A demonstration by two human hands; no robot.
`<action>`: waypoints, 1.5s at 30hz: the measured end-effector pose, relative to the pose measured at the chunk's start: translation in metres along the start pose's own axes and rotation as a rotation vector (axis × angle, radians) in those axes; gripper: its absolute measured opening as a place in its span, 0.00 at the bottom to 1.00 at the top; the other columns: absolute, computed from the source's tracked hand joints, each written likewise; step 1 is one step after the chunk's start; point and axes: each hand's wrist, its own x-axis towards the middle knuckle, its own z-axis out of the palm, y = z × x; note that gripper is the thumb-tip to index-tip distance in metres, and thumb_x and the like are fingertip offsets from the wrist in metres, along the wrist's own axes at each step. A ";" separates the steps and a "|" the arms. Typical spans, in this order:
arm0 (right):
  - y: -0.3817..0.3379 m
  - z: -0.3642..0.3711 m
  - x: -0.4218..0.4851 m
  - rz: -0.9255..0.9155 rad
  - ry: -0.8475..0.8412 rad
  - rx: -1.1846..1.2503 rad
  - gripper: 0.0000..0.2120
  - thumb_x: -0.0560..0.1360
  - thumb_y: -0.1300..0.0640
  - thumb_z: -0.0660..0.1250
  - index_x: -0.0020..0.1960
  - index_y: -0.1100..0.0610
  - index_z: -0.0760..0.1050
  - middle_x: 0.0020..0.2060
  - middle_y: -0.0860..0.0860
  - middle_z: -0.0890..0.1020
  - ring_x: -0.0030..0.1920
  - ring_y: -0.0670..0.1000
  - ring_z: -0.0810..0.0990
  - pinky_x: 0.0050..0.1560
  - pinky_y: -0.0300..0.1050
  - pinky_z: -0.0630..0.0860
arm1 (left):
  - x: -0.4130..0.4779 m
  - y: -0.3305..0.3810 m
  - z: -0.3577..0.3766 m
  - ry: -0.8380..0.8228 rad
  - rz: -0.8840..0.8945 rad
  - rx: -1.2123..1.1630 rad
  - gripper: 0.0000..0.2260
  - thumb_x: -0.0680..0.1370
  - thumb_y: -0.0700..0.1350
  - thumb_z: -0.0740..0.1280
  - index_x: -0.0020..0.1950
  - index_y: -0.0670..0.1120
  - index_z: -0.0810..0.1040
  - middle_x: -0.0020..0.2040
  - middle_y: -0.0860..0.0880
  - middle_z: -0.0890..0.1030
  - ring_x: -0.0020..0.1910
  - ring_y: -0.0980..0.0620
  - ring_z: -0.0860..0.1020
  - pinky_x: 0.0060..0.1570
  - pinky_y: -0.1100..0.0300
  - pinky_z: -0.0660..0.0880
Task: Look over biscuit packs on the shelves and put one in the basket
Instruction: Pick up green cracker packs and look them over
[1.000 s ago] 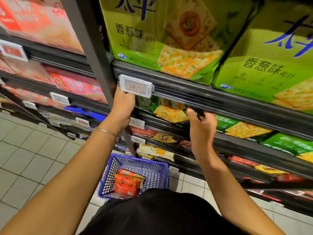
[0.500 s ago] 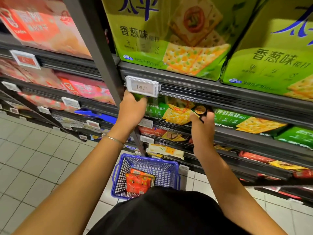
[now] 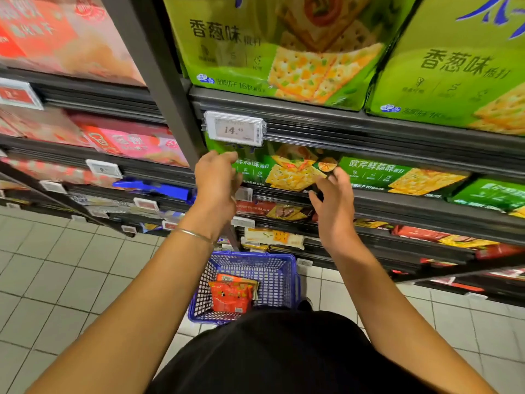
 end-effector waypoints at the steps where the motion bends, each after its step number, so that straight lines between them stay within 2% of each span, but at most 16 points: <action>1: 0.001 0.000 0.000 0.011 -0.013 0.014 0.14 0.80 0.57 0.67 0.64 0.48 0.73 0.73 0.53 0.73 0.72 0.54 0.73 0.75 0.55 0.70 | 0.003 0.002 -0.001 -0.052 -0.071 -0.053 0.09 0.81 0.37 0.68 0.61 0.42 0.79 0.39 0.47 0.78 0.35 0.52 0.80 0.47 0.57 0.82; 4: 0.004 0.002 0.000 0.050 -0.045 0.027 0.24 0.82 0.58 0.66 0.76 0.50 0.67 0.77 0.51 0.68 0.78 0.55 0.67 0.74 0.51 0.68 | 0.012 0.000 -0.003 -0.181 -0.142 -0.130 0.06 0.83 0.40 0.65 0.49 0.49 0.78 0.32 0.54 0.77 0.41 0.53 0.77 0.56 0.56 0.80; 6: 0.004 -0.002 0.001 0.064 -0.060 0.024 0.25 0.85 0.61 0.63 0.80 0.53 0.62 0.79 0.51 0.65 0.79 0.54 0.64 0.72 0.48 0.67 | 0.015 -0.008 -0.006 -0.173 -0.151 -0.078 0.07 0.83 0.41 0.65 0.57 0.50 0.80 0.35 0.55 0.77 0.47 0.54 0.78 0.64 0.54 0.77; 8: 0.006 -0.011 0.003 0.062 -0.081 0.002 0.26 0.85 0.62 0.62 0.81 0.54 0.61 0.80 0.51 0.64 0.80 0.52 0.62 0.72 0.47 0.65 | 0.012 -0.019 -0.008 -0.145 -0.161 -0.050 0.19 0.83 0.43 0.67 0.75 0.46 0.74 0.46 0.53 0.78 0.54 0.52 0.79 0.63 0.53 0.78; 12: 0.011 -0.032 0.002 0.044 -0.066 -0.012 0.24 0.86 0.62 0.60 0.80 0.56 0.64 0.79 0.53 0.67 0.77 0.50 0.67 0.79 0.49 0.63 | -0.001 -0.044 0.002 -0.162 -0.176 0.013 0.19 0.84 0.41 0.66 0.75 0.48 0.73 0.57 0.50 0.79 0.59 0.50 0.80 0.49 0.58 0.80; 17: 0.014 -0.038 0.004 0.021 -0.169 -0.135 0.25 0.86 0.57 0.61 0.82 0.53 0.62 0.80 0.52 0.66 0.78 0.51 0.65 0.76 0.49 0.64 | -0.020 -0.058 0.035 -0.327 -0.244 0.033 0.24 0.85 0.41 0.65 0.81 0.44 0.65 0.72 0.41 0.77 0.69 0.43 0.77 0.58 0.55 0.77; 20: 0.012 -0.040 0.008 -0.003 -0.206 -0.172 0.26 0.85 0.55 0.63 0.82 0.52 0.62 0.80 0.51 0.67 0.78 0.50 0.66 0.75 0.48 0.65 | -0.026 -0.057 0.053 -0.378 -0.309 -0.056 0.18 0.85 0.42 0.65 0.74 0.40 0.72 0.73 0.38 0.76 0.73 0.41 0.76 0.66 0.53 0.73; 24: 0.007 -0.048 0.012 0.030 -0.255 -0.162 0.34 0.79 0.48 0.65 0.83 0.52 0.60 0.79 0.49 0.67 0.76 0.46 0.67 0.72 0.43 0.65 | -0.030 -0.059 0.070 -0.424 -0.337 -0.143 0.06 0.84 0.42 0.64 0.60 0.44 0.76 0.64 0.40 0.78 0.66 0.42 0.77 0.74 0.52 0.70; 28: 0.001 -0.059 0.014 0.089 -0.346 -0.130 0.29 0.85 0.57 0.63 0.83 0.55 0.58 0.81 0.53 0.64 0.80 0.50 0.64 0.75 0.45 0.64 | -0.025 -0.068 0.074 -0.417 -0.310 -0.201 0.02 0.84 0.43 0.65 0.53 0.47 0.77 0.62 0.42 0.77 0.65 0.44 0.76 0.77 0.48 0.68; 30: -0.003 -0.073 0.015 0.079 -0.282 -0.176 0.24 0.85 0.58 0.63 0.80 0.56 0.66 0.77 0.53 0.71 0.75 0.51 0.71 0.77 0.50 0.68 | -0.024 -0.077 0.075 -0.311 -0.288 -0.178 0.02 0.84 0.43 0.64 0.54 0.47 0.76 0.60 0.43 0.78 0.65 0.45 0.80 0.66 0.52 0.76; 32: -0.008 -0.095 0.018 0.058 -0.111 -0.150 0.16 0.83 0.58 0.65 0.70 0.59 0.76 0.68 0.55 0.79 0.68 0.53 0.77 0.74 0.57 0.72 | -0.026 -0.094 0.080 -0.165 -0.245 -0.028 0.05 0.84 0.39 0.62 0.51 0.45 0.76 0.55 0.45 0.79 0.57 0.48 0.84 0.52 0.56 0.81; 34: -0.014 -0.118 0.022 0.058 0.120 -0.039 0.07 0.80 0.58 0.67 0.57 0.56 0.79 0.61 0.54 0.80 0.65 0.56 0.79 0.72 0.58 0.73 | -0.035 -0.112 0.089 -0.119 -0.186 0.168 0.09 0.83 0.35 0.61 0.50 0.44 0.78 0.51 0.44 0.81 0.48 0.49 0.84 0.45 0.55 0.81; 36: -0.021 -0.144 0.033 0.013 0.333 -0.037 0.09 0.81 0.63 0.66 0.59 0.54 0.77 0.58 0.52 0.79 0.63 0.54 0.78 0.72 0.54 0.73 | -0.045 -0.130 0.104 -0.218 -0.036 0.356 0.10 0.83 0.33 0.63 0.54 0.45 0.80 0.56 0.42 0.83 0.53 0.46 0.84 0.50 0.51 0.83; 39: -0.032 -0.179 0.049 -0.002 0.424 -0.126 0.24 0.82 0.62 0.67 0.76 0.57 0.67 0.70 0.55 0.74 0.70 0.54 0.74 0.71 0.44 0.71 | -0.058 -0.141 0.129 -0.342 0.125 0.519 0.19 0.82 0.35 0.67 0.72 0.46 0.74 0.67 0.43 0.79 0.66 0.45 0.78 0.69 0.46 0.76; 42: -0.039 -0.202 0.060 -0.006 0.429 -0.196 0.29 0.82 0.59 0.68 0.81 0.55 0.62 0.76 0.56 0.69 0.75 0.55 0.71 0.77 0.55 0.66 | -0.060 -0.141 0.147 -0.371 0.082 0.506 0.31 0.82 0.38 0.69 0.83 0.45 0.59 0.70 0.45 0.75 0.71 0.45 0.74 0.74 0.41 0.70; 45: -0.044 -0.213 0.063 -0.007 0.398 -0.232 0.30 0.82 0.57 0.68 0.81 0.52 0.62 0.75 0.53 0.69 0.72 0.56 0.73 0.73 0.62 0.71 | -0.058 -0.141 0.159 -0.370 0.061 0.552 0.33 0.82 0.41 0.70 0.83 0.44 0.56 0.77 0.41 0.70 0.75 0.39 0.71 0.75 0.35 0.68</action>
